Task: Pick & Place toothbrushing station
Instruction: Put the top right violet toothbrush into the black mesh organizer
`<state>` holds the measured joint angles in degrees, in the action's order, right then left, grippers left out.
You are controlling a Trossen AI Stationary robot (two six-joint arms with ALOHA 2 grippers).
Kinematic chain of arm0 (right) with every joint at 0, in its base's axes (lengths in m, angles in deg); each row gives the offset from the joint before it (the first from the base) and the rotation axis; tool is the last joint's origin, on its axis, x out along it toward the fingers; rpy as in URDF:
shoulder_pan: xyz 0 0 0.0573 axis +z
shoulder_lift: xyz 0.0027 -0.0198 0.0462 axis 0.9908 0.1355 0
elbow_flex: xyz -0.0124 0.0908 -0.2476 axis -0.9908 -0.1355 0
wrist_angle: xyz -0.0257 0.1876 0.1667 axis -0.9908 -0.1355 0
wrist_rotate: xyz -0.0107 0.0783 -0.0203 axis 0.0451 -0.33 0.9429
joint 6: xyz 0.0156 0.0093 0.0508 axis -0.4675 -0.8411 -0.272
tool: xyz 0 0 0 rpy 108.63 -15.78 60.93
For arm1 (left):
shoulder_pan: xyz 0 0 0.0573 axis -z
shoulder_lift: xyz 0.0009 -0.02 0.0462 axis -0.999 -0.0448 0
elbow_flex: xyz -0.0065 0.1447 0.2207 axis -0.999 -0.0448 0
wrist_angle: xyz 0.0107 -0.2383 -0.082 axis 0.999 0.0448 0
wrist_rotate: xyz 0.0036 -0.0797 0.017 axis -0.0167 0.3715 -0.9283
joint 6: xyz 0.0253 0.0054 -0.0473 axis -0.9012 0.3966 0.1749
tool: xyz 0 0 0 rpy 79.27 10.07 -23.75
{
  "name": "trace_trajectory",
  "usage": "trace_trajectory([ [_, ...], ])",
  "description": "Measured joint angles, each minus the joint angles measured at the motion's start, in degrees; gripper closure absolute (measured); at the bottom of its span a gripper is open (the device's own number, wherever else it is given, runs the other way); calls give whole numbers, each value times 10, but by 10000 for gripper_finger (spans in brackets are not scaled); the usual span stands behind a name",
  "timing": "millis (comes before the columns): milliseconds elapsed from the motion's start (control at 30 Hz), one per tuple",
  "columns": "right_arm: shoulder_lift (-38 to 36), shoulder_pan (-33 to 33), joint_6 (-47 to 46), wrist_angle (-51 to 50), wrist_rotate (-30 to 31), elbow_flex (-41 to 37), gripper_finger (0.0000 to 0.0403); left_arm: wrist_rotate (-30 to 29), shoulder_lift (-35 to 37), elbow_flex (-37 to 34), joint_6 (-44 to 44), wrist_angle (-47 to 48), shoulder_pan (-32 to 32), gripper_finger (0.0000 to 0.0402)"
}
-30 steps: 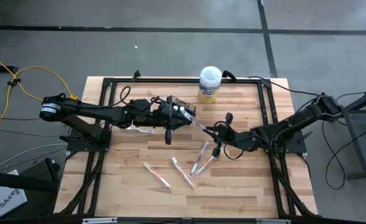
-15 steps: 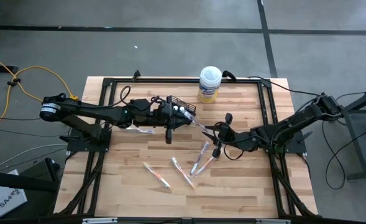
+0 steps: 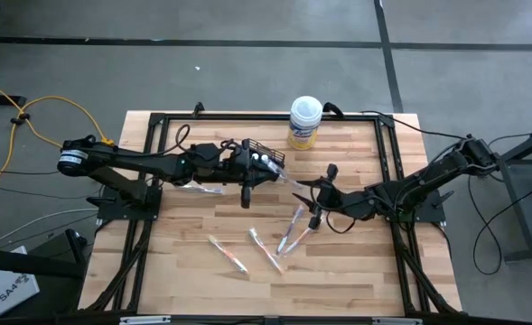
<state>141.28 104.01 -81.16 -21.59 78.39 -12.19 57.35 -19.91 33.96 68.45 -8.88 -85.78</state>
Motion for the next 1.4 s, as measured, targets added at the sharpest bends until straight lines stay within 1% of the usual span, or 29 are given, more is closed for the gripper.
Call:
trace_trajectory([
  [367, -3, 1, 15, 8, 2, 0, 240, -5, 0, 0, 3, 25, 0, 397],
  [433, -3, 6, 15, 6, 5, 0, 240, -21, 0, 0, 3, 32, 0, 397],
  [533, -5, 16, 15, 6, 8, 0, 240, -62, 3, 0, 4, 60, -6, 397],
  [633, -5, 26, 15, 6, 11, 0, 240, -109, 16, 0, 4, 106, -27, 396],
  [700, -5, 33, 15, 8, 23, 0, 240, -123, 28, 0, 14, 134, -49, 396],
  [867, -5, 38, 15, 8, 34, 0, 240, -123, 59, 0, 39, 196, -110, 396],
  [1067, -5, 38, 14, 7, 34, 0, 240, -117, 67, 0, 52, 235, -172, 396],
  [1200, -5, 38, 13, 3, 34, 0, 240, -117, 67, 0, 60, 261, -195, 395],
  [1400, -5, 38, 11, -1, 34, 0, 240, -122, 67, 0, 60, 282, -212, 395],
])
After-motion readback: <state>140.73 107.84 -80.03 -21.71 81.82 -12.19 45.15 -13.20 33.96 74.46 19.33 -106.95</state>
